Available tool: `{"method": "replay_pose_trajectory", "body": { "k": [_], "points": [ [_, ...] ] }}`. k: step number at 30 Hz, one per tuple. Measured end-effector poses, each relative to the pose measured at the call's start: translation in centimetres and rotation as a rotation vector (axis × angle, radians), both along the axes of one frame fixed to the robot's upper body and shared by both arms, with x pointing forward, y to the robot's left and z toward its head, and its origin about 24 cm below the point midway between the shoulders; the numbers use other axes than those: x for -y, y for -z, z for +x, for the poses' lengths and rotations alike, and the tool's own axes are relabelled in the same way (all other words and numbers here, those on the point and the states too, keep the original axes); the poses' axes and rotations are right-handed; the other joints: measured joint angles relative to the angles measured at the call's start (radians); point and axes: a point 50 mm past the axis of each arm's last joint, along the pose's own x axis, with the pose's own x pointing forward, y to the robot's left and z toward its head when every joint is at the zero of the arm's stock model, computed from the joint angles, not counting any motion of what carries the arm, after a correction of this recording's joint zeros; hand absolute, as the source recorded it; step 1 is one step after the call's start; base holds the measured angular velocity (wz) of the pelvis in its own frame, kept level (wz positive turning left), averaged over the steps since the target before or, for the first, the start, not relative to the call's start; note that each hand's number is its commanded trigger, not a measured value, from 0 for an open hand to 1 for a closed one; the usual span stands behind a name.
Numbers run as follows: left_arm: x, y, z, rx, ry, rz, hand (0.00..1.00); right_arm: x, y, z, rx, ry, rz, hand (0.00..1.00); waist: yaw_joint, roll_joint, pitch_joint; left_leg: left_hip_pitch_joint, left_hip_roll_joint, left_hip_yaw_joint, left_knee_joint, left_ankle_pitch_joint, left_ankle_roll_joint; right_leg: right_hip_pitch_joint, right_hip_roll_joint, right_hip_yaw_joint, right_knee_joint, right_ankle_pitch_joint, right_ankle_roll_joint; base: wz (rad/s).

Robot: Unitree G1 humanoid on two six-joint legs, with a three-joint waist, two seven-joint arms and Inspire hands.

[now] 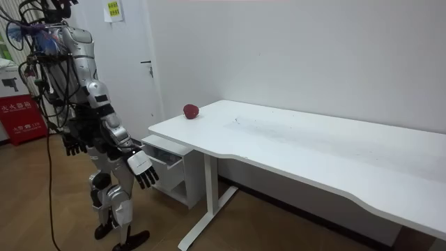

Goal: Put apple and close drawer

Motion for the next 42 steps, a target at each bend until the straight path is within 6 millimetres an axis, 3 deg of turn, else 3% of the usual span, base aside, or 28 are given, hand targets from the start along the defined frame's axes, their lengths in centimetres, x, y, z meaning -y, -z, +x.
{"method": "replay_pose_trajectory", "body": {
  "k": [5, 8, 10, 11, 13, 16, 19, 24, 32, 35, 38, 42],
  "points": [
    [0.1, 0.0, 0.0, -0.011, -0.004, -0.003, 0.0, 0.1, 0.0, -0.1, 0.01, 0.092, -0.009, 0.0, 0.005, -0.001, -0.0005, 0.009, 0.003, 0.018, 0.002, 0.0, 0.0, -0.004, 0.001, 0.015, 0.002, 0.0, 0.0, -0.08],
    [0.0, 0.0, 0.1, -0.002, -0.024, -0.002, 0.0, 0.4, -0.1, 0.4, 0.073, 0.299, 0.002, 0.0, -0.005, 0.0, -0.0009, 0.013, 0.003, 0.024, 0.001, -0.001, 0.001, 0.004, 0.002, 0.027, 0.004, 0.0, 0.0, -0.08],
    [-0.1, 0.0, 0.0, 0.022, -0.061, 0.002, 0.0, 1.1, -0.2, 0.1, 0.169, 0.67, 0.021, 0.0, -0.017, -0.007, 0.0014, 0.022, 0.002, 0.025, 0.0, -0.003, 0.002, 0.01, 0.002, 0.024, 0.003, 0.0, 0.0, 0.0],
    [-0.3, -0.1, 0.0, 0.029, -0.085, 0.004, 0.0, 1.3, -0.3, 0.0, 0.198, 0.775, 0.023, 0.0, -0.024, -0.004, 0.0001, 0.026, 0.002, 0.026, -0.002, -0.003, 0.002, 0.017, 0.002, 0.025, 0.003, 0.0, 0.0, 0.0],
    [-0.8, -0.3, -1.0, 0.038, -0.182, 0.019, 0.0, 2.5, -0.7, 0.1, 0.335, 1.163, 0.026, 0.0, -0.062, -0.007, -0.0036, 0.038, 0.002, 0.029, -0.005, -0.004, 0.001, 0.024, 0.002, 0.03, 0.003, -0.001, 0.002, -0.04],
    [-1.5, -0.5, -1.3, 0.055, -0.242, 0.039, 0.0, 4.2, -1.5, 0.3, 0.515, 1.579, 0.042, 0.0, -0.092, -0.007, -0.0035, 0.039, 0.002, 0.033, -0.002, -0.005, 0.002, 0.024, 0.002, 0.031, 0.008, -0.001, 0.002, -0.03],
    [-2.2, -0.8, -1.7, 0.059, -0.26, 0.061, 0.0, 5.1, -1.9, 0.4, 0.587, 1.786, 0.036, 0.0, -0.113, -0.015, -0.0053, 0.038, 0.003, 0.046, 0.001, -0.008, 0.001, 0.014, 0.001, 0.046, 0.025, -0.012, 0.0, -0.11],
    [-3.3, -1.2, -2.3, 0.052, -0.256, 0.091, 0.0, 6.2, -2.6, 0.4, 0.605, 1.934, -0.004, 0.0, -0.124, -0.03, -0.0054, 0.038, 0.003, 0.055, 0.004, -0.01, 0.0, -0.003, 0.001, 0.057, 0.043, -0.023, -0.001, -0.06],
    [-4.1, -1.7, -1.7, 0.098, -0.247, 0.12, 0.0, 10.0, -5.7, 3.3, 0.731, 2.024, -0.053, 0.0, -0.137, -0.048, -0.0084, 0.031, -0.001, 0.057, 0.0, -0.009, 0.0, -0.016, 0.0, 0.057, 0.053, -0.028, 0.001, 0.0],
    [-4.4, -1.8, -0.9, 0.127, -0.236, 0.129, 0.0, 11.8, -7.8, 4.8, 0.806, 1.987, -0.098, 0.0, -0.147, -0.048, -0.008, 0.027, -0.003, 0.057, 0.0, -0.009, 0.0, -0.017, 0.0, 0.055, 0.054, -0.028, 0.001, 0.01],
    [-4.5, -1.9, -0.4, 0.15, -0.23, 0.132, 0.0, 13.7, -11.2, 6.6, 0.941, 1.917, -0.158, 0.0, -0.147, -0.047, -0.0081, 0.014, -0.003, 0.056, 0.0, -0.009, 0.0, -0.031, 0.001, 0.057, 0.055, -0.028, 0.001, -0.01],
    [-3.9, -1.7, -0.3, 0.14, -0.188, 0.102, 0.0, 15.4, -17.5, 9.1, 1.178, 1.627, -0.401, 0.0, -0.139, -0.037, -0.0058, 0.009, -0.002, 0.054, -0.002, -0.009, 0.0, -0.036, 0.001, 0.053, 0.053, -0.027, 0.001, 0.0]
  ]
}}
